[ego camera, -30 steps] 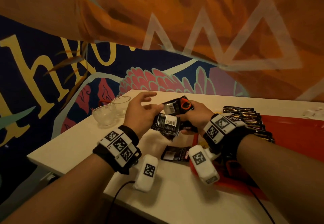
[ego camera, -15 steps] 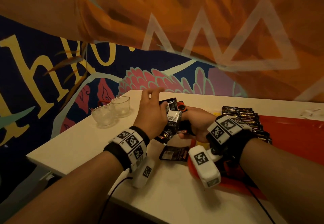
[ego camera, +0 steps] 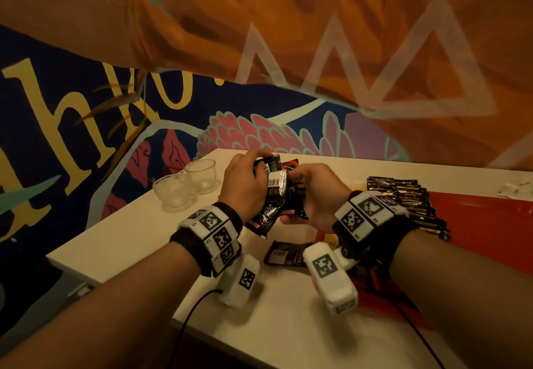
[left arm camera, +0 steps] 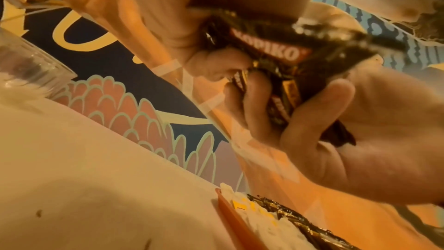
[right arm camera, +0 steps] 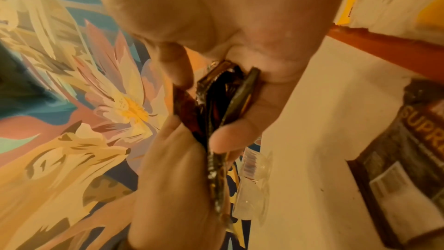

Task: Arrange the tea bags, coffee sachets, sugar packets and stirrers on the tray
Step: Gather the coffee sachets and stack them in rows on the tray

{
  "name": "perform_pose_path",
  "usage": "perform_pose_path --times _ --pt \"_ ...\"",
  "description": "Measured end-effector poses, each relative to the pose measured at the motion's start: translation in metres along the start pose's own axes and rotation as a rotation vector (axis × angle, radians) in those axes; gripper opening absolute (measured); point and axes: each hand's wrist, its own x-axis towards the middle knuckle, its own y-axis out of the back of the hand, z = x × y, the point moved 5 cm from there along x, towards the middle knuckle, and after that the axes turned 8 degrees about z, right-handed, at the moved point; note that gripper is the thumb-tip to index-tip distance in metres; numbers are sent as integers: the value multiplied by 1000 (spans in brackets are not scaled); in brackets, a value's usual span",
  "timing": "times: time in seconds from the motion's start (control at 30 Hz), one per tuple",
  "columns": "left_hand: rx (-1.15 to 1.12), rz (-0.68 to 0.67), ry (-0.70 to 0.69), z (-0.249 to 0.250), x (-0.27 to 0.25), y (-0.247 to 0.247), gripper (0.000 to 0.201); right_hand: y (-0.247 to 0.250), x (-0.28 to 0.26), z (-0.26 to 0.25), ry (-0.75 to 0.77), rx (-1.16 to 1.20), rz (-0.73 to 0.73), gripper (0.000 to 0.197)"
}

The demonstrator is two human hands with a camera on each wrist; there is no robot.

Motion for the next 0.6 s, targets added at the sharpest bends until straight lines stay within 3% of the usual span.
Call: perform_pose_path --times 0.1,0.2,0.33,0.4,0.53,0.6 --pt "54 72 -63 3 0 6 27 -6 -1 -2 26 -44 -67 32" --pt "-43 94 -51 8 -3 9 24 -7 4 -4 103 -131 -39 27" --pt "-155 66 -16 10 -2 9 22 -5 8 -6 183 -138 24 34" --pt "-165 -14 10 10 -1 7 23 0 9 -7 206 -149 94 33" --pt "-388 -253 359 5 -9 1 30 16 11 -10 225 -175 196 32" --pt "-362 -358 520 -5 -16 -1 35 30 9 -15 212 -156 251 31"
